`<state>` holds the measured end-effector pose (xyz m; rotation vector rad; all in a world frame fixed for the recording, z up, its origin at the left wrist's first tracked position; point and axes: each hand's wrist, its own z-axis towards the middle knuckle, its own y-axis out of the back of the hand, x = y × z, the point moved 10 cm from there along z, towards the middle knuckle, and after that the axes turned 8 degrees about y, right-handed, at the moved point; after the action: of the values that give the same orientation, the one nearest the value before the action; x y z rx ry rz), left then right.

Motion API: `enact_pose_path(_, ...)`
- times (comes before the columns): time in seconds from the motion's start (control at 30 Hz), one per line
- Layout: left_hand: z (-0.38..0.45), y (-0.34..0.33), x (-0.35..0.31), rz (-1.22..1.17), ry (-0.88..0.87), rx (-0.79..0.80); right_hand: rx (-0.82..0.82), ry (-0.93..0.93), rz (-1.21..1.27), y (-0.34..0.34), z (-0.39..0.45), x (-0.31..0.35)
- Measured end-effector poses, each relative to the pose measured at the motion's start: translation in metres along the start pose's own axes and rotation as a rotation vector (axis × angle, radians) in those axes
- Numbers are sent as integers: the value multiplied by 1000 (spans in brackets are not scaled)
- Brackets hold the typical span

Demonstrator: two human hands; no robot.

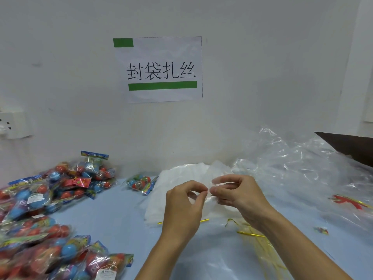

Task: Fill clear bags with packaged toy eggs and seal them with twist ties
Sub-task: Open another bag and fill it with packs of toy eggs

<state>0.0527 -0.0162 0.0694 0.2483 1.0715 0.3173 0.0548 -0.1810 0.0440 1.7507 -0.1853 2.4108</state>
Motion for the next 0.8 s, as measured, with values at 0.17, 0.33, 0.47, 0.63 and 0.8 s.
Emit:
enact_pose_path(0.17,0,3,1,-189,79,8,-87,16,-36,11,2,1)
enact_pose_path(0.33,-4,-19,14,-223,250,226,79,53,-50,-12,-2,4)
enact_pose_path(0.47,2,-8,26,-146,285,207,117,57,-104,-16,-2,3)
enact_pose_path(0.63,9,39,28,59,249,-168,-11,29,-265,7,3,-2)
enact_pose_path(0.8,7,84,38,-24,303,-452,-299,-14,-286,52,5,-3)
